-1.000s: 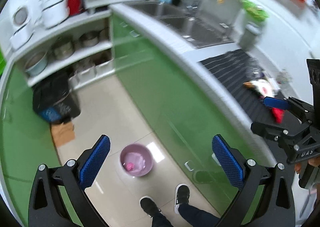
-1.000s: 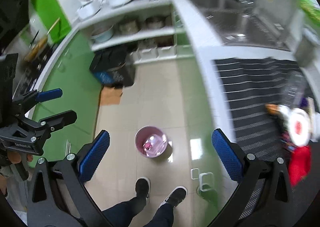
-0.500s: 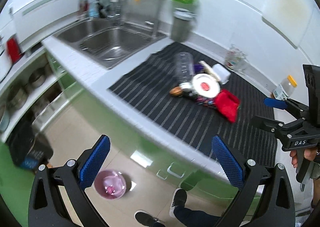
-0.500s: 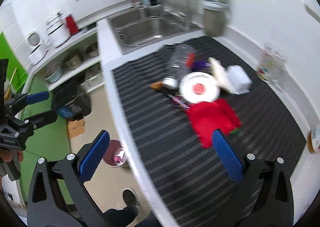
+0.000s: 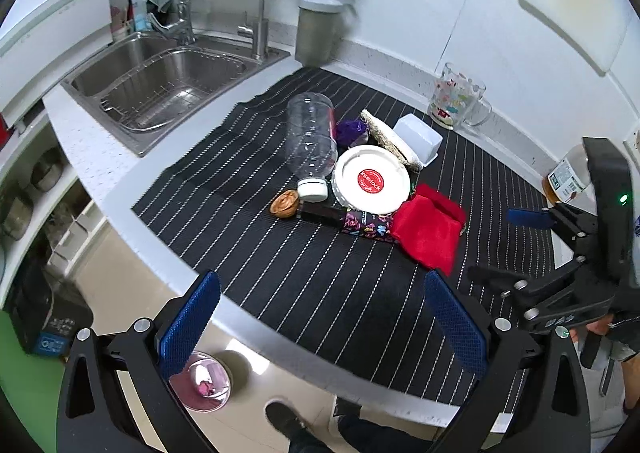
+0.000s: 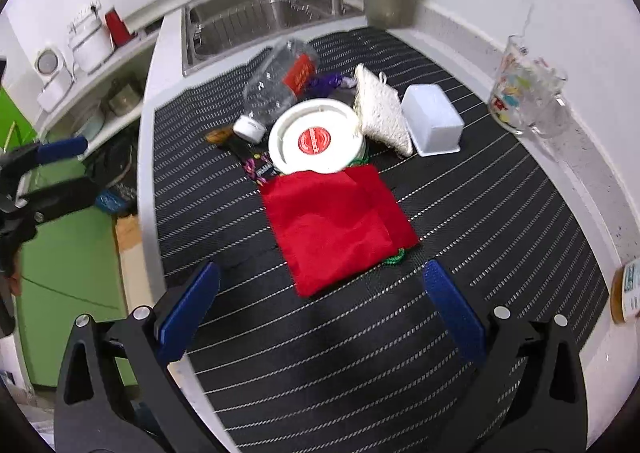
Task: Collect trash
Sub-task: 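Grasp the red cloth with the right tool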
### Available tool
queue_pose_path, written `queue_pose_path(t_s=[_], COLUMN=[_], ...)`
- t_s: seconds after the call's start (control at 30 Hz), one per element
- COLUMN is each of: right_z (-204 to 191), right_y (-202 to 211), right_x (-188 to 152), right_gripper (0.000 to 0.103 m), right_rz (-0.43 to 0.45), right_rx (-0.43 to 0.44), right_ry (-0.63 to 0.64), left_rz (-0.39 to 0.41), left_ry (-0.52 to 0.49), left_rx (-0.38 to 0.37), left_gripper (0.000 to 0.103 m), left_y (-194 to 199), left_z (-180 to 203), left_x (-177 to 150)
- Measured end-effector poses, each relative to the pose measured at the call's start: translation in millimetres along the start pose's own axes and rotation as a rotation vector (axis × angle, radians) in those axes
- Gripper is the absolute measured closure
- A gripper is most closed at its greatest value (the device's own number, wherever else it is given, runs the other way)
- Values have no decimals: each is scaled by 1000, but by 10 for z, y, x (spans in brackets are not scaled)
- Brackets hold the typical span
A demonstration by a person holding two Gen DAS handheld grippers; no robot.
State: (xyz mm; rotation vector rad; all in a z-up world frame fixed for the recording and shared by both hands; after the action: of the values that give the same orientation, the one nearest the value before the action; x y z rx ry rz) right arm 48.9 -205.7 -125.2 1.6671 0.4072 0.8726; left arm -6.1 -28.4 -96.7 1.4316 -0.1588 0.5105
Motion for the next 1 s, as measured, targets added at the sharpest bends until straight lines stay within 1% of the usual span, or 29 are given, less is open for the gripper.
queue_pose_path(t_s=[0.13,0.2,0.27,0.3,0.33,0.4,0.43,0.47,0.57,0.6,0.63,0.73,0.8,1.0], right_z=[-57,-61,-77,-77,-71,-56,-45,-29,38,64,93,147,186,343], right_y=[-272,-406,-517,-562,-628,-669,-664,-654,-579,-548,-498,-357,-272,112], right_x=[67,95,112,116,120,125,134,138,152,158,166,189,258,484], right_gripper=[3,3,6,15,19,31,34,42,71,77,80,93,97,99], right_rz=[-34,-50,-66,-77,-93,-99,-98,-97,-91,-87,-80,-59,-45,41], right_rx=[-19,-14,-29,-38,-49,-62,-67,-66,-56,-61,-58,-43,-37,0], right_ry=[46,53,72,77,79,81,79,76,59,52,40,10,-3,-68], left_rz=[-22,-39,-50,-57,-62,-70,-73,-74,-73,-74,-74,-68,-65,-52], left_ry=[-2,-4,1,3,2,2,3,4,1,-1,-3,-12,-19,-27], left_rx=[-9,-9,-15,-18,-19,-21,-23,-26,-37,-41,-43,-50,-48,-47], left_gripper=[5,5,5,5,5,5,5,5,5,5,5,5,5,5], left_y=[-136,-215,-279,-316,-342,-392,-409,-426,-451,-461,-467,-457,-459,-469], left_z=[-7,-35,-65,-85,-102,-130,-136,-146,-148,-141,-136,-106,-78,-29], left_x=[79,111,143,162,173,197,207,223,261,277,291,362,417,652])
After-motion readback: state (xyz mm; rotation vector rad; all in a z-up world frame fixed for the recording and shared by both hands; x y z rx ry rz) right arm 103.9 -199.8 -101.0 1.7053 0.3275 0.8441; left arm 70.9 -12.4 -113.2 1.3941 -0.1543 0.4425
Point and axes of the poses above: each gripper's, at about its wrist camera, not at the fingertips, and y roughly against the way its jaws point, z to its right, x to its top, the point moved 7 cm from there along -y, roughly the way its jaws point, and after that the axes turned 9 degrees about -z, right-handed, at the moved point
